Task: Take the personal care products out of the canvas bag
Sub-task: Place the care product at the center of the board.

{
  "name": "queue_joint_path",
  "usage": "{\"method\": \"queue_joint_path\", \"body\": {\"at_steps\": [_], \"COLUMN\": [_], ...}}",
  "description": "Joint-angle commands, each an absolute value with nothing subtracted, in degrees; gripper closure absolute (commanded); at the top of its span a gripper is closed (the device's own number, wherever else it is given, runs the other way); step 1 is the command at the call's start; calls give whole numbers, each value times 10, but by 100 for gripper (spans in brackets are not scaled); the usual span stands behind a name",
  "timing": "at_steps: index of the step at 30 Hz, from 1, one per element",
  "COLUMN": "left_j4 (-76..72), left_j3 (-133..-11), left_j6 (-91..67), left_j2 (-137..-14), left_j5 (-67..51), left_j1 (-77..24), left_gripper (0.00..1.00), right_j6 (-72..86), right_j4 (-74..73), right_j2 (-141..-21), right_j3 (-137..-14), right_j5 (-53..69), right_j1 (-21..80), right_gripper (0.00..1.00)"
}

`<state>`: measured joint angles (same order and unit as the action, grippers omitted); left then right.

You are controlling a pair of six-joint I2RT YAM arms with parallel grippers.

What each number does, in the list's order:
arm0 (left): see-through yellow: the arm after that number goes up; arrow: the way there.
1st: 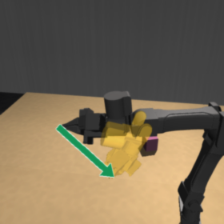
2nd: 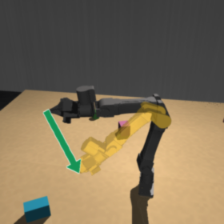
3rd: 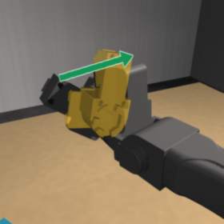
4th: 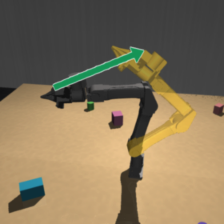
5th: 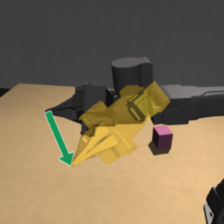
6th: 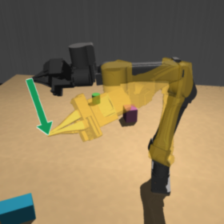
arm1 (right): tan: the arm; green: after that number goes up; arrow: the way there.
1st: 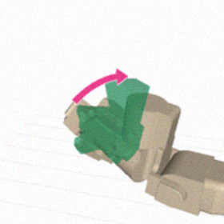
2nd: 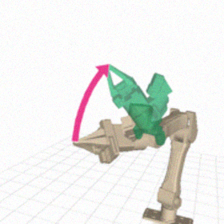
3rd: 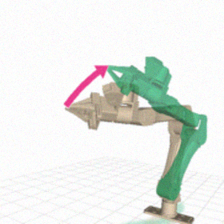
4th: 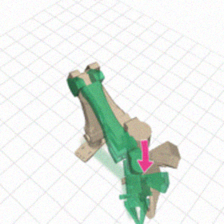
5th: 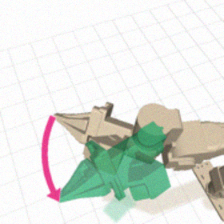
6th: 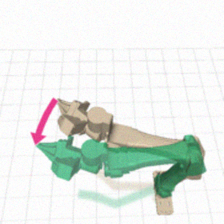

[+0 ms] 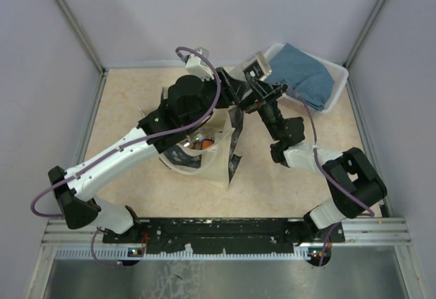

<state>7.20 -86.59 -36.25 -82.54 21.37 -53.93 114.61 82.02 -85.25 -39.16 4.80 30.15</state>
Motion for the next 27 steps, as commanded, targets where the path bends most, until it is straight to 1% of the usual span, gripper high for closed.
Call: {"method": "queue_joint_path", "body": {"at_steps": [1, 3, 6, 11, 15, 17, 23, 27], "left_j4": [81, 81, 80, 81, 80, 77, 78, 79], "left_j3": [-856, -856, -857, -860, -860, -860, -876, -893], "left_j6": [-304, -304, -301, -296, -294, -294, -294, -292], "left_j2": [-815, -813, -810, -809, -810, -812, -827, -840], "left_j5": [244, 245, 246, 245, 244, 244, 234, 226], "left_j1": [-531, -531, -531, -531, -531, -531, -531, -531], "left_gripper": [100, 100, 100, 100, 100, 100, 100, 100], "right_j6": [1131, 1115, 1086, 1023, 952, 903, 800, 779], "right_j4": [914, 893, 844, 734, 610, 523, 296, 231], "right_j2": [-805, -798, -778, -731, -676, -645, -554, -504], "right_j3": [-394, -385, -367, -341, -336, -341, -361, -325], "right_j5": [77, 75, 65, 42, 18, -3, -94, -153], "right_j1": [311, 311, 310, 306, 304, 304, 304, 298], "right_gripper": [78, 64, 47, 30, 26, 23, 21, 21]}}
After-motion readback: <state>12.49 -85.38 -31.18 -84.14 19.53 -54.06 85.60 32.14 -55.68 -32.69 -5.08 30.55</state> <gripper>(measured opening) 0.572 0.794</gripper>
